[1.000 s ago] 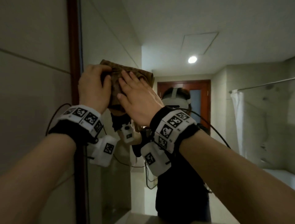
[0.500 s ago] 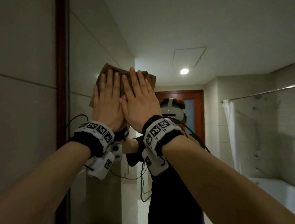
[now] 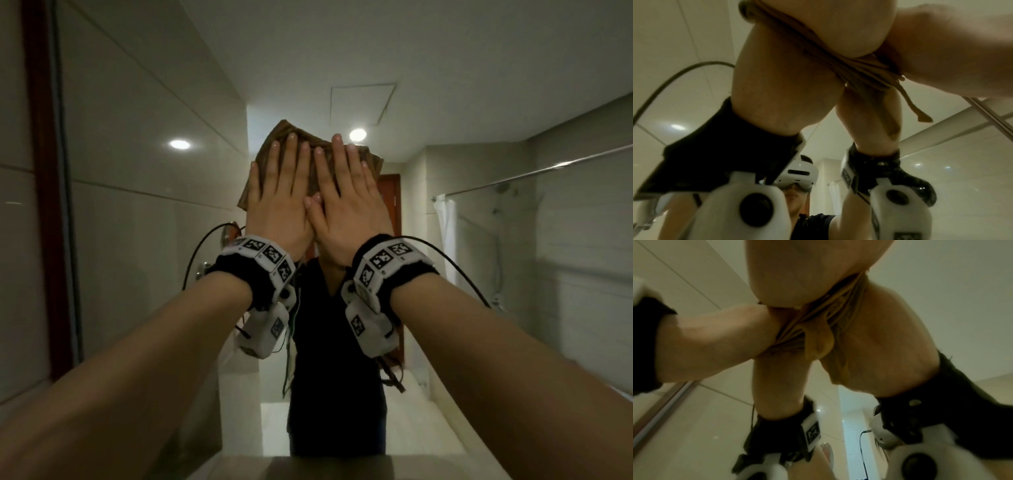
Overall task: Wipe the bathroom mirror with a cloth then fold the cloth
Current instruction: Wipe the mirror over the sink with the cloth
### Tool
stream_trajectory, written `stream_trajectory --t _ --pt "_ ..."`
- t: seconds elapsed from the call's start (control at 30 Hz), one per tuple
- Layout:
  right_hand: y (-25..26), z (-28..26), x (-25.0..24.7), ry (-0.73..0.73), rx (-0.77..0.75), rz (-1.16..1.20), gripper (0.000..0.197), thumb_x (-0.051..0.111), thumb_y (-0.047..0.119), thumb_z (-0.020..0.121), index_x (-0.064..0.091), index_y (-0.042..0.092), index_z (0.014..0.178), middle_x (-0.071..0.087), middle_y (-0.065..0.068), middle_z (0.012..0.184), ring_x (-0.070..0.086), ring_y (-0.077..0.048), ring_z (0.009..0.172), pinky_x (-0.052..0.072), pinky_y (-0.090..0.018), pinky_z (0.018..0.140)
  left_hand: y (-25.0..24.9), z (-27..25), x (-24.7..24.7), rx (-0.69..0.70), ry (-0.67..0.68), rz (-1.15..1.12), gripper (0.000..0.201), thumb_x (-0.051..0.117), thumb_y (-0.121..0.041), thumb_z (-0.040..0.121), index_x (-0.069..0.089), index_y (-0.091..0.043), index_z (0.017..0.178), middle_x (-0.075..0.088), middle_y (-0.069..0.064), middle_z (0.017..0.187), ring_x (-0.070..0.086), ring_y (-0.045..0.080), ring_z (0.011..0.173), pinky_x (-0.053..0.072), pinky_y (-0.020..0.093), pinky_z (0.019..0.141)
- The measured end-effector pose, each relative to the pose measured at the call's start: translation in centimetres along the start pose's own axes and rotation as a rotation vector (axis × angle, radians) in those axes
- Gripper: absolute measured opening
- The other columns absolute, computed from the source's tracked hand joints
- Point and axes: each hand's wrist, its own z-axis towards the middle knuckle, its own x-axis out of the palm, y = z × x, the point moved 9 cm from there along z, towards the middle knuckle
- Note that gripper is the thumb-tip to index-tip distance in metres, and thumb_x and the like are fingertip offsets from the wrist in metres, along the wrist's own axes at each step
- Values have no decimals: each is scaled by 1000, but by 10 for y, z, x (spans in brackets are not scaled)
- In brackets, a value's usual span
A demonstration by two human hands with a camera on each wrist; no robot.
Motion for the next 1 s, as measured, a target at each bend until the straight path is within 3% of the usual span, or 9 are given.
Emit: stream_trajectory --t 0.3,0.6,0.73,0.8,1.0 --pt "5 -20 8 -32 -19 47 64 18 41 99 0 14 154 -12 -10 160 -11 -23 148 -2 -40 121 -4 -22 10 -39 30 -3 83 40 -44 99 -18 -20 154 -20 2 163 -17 22 150 -3 48 122" --pt "36 -104 50 57 -43 93 66 23 41 98 3 14 155 -12 -11 160 -13 -24 148 -2 -40 121 -2 -122 42 -85 129 -31 73 21 -43 99 -20 -19 154 -26 5 161 -20 25 150 -3 51 122" --pt "62 -161 73 115 -81 114 64 29 39 98 14 13 154 -1 -13 161 -3 -26 149 1 -40 121 0 -192 58 -114 138 -25 74 32 -40 98 -1 -12 158 -8 12 165 -8 29 151 -1 50 122" --pt "74 -196 93 190 -95 123 65 31 40 98 14 13 154 -2 -12 161 -3 -26 149 -1 -39 121 0 -237 72 -121 138 -75 76 29 -38 94 -2 -11 157 -3 14 164 -5 30 151 2 51 122" --pt "110 -301 143 368 -108 166 67 35 40 94 15 16 153 1 -9 160 -7 -21 148 -4 -37 120 -2 -365 117 -195 200 -162 84 34 -37 89 -9 -7 155 -16 14 162 -15 31 150 -3 53 121"
